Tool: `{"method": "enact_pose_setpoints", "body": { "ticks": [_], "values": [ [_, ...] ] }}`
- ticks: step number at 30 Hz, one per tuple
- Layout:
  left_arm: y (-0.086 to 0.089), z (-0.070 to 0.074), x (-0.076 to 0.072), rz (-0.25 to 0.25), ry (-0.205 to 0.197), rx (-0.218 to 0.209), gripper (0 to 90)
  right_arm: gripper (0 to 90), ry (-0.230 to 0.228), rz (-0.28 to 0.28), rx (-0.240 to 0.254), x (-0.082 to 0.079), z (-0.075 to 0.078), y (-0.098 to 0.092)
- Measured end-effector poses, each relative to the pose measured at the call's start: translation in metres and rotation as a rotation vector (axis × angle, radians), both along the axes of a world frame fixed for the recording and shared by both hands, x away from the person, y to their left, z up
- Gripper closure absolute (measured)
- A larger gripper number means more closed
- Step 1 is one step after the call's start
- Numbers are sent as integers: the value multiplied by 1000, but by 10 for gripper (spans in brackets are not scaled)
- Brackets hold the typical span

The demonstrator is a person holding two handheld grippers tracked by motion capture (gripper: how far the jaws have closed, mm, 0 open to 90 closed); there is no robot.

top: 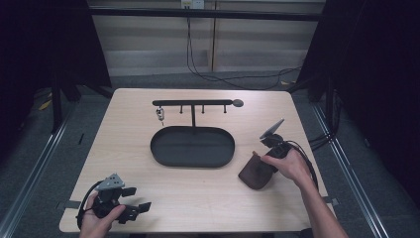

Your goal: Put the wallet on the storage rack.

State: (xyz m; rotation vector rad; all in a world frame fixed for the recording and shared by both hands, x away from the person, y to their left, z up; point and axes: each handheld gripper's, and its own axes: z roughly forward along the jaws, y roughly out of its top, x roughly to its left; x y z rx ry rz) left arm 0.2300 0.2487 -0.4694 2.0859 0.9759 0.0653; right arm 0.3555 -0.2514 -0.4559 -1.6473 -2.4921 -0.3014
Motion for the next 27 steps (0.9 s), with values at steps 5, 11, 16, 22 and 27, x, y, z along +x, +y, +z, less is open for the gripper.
{"method": "enact_pose_setpoints", "body": {
  "ticks": [5, 11, 16, 22, 27],
  "values": [
    [1, 0, 0, -4, 5, 2, 176, 485, -27, -25, 17, -1, 6, -5],
    [2, 1, 0, 1, 7, -6, 176, 610, -52, -8, -3, -1, 19, -3],
    [5, 1, 0, 14, -1, -11, 176, 644, -67, 21, -40, 0, 28, 5],
    [4, 1, 0, 6, 0, -13, 176, 719, -93, 17, -35, 2, 39, 8],
    [5, 2, 0, 7, -5, -12, 176, 746, -102, 19, -34, 2, 50, 9]
  ]
}}
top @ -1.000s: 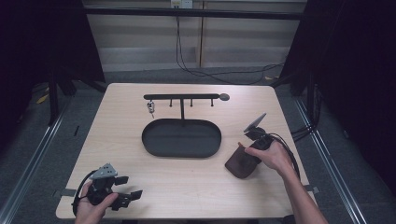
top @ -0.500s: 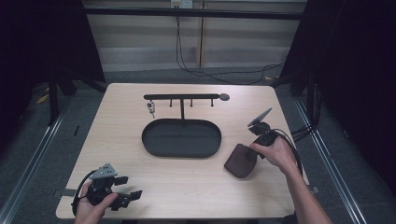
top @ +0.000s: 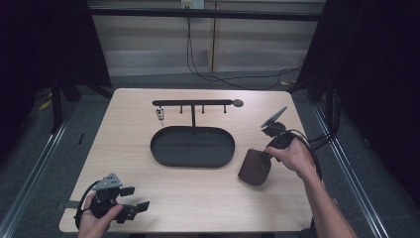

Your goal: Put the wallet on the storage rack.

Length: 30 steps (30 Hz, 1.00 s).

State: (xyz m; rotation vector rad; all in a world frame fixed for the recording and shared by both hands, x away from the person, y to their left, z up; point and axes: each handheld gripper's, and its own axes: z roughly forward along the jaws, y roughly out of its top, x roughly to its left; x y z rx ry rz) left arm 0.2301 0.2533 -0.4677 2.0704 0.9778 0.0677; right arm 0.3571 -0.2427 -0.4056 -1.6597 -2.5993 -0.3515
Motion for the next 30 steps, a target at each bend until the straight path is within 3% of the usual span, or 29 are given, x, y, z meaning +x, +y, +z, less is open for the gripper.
{"method": "enact_pose_setpoints", "body": {
  "ticks": [4, 10, 30],
  "values": [
    [-1, -1, 0, -8, 21, -4, 176, 775, -5, 18, 28, 1, 5, 0],
    [-1, 0, 0, -10, 13, -5, 176, 812, -39, 9, 28, 1, 17, 4],
    [0, 0, 0, -5, 14, -9, 176, 841, -37, 27, -19, 5, 36, 18]
  ]
}}
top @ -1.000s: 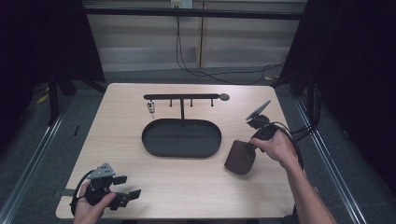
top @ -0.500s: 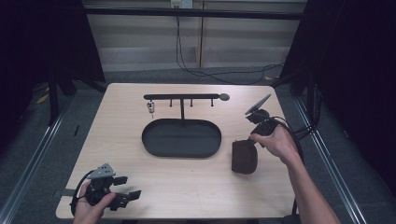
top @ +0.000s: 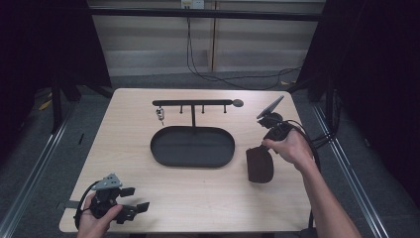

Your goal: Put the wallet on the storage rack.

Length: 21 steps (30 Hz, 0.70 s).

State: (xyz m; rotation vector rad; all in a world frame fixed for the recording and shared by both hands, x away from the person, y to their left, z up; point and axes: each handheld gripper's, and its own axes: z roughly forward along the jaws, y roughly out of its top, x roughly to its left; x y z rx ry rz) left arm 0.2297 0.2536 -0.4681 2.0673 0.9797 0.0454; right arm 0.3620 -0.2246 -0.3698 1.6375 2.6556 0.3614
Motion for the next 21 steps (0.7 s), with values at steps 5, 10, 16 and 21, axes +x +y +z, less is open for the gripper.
{"method": "enact_pose_setpoints", "body": {
  "ticks": [5, 10, 16, 21],
  "values": [
    [0, 0, 0, -3, 1, -2, 176, 841, 6, 3, -8, 1, 7, 2],
    [1, 0, 0, -1, -1, 2, 175, 840, 22, -1, -15, 2, 12, 3],
    [0, 0, 0, 0, 0, 3, 176, 839, 20, 5, -27, 4, 20, 5],
    [0, 0, 0, -3, -1, 5, 176, 840, 19, 4, -42, 6, 27, 7]
  ]
}}
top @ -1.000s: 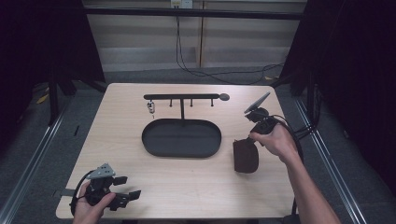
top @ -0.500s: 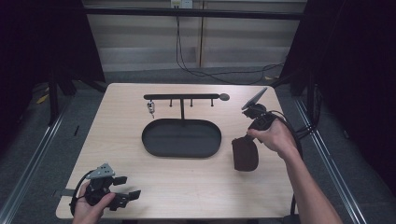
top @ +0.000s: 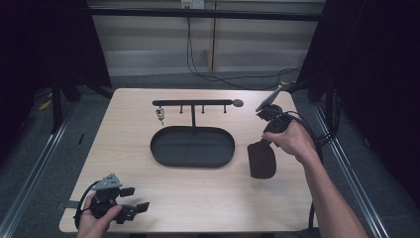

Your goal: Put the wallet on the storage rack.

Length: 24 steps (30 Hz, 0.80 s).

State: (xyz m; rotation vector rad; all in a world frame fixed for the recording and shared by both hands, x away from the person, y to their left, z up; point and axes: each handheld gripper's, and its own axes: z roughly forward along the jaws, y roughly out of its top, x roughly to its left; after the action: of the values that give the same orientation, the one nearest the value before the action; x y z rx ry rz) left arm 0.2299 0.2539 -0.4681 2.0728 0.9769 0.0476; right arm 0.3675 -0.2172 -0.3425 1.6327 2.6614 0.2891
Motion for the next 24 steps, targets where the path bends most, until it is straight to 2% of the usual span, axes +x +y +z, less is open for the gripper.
{"method": "enact_pose_setpoints", "body": {
  "ticks": [13, 19, 24],
  "values": [
    [0, 0, 0, -3, 3, -6, 176, 838, -20, 12, -19, 7, 21, 9],
    [1, 0, 0, -8, 2, -10, 176, 838, -34, 7, -17, 11, 34, 14],
    [1, 1, -1, -10, -7, -10, 176, 838, -51, 8, -8, 16, 39, 19]
  ]
}}
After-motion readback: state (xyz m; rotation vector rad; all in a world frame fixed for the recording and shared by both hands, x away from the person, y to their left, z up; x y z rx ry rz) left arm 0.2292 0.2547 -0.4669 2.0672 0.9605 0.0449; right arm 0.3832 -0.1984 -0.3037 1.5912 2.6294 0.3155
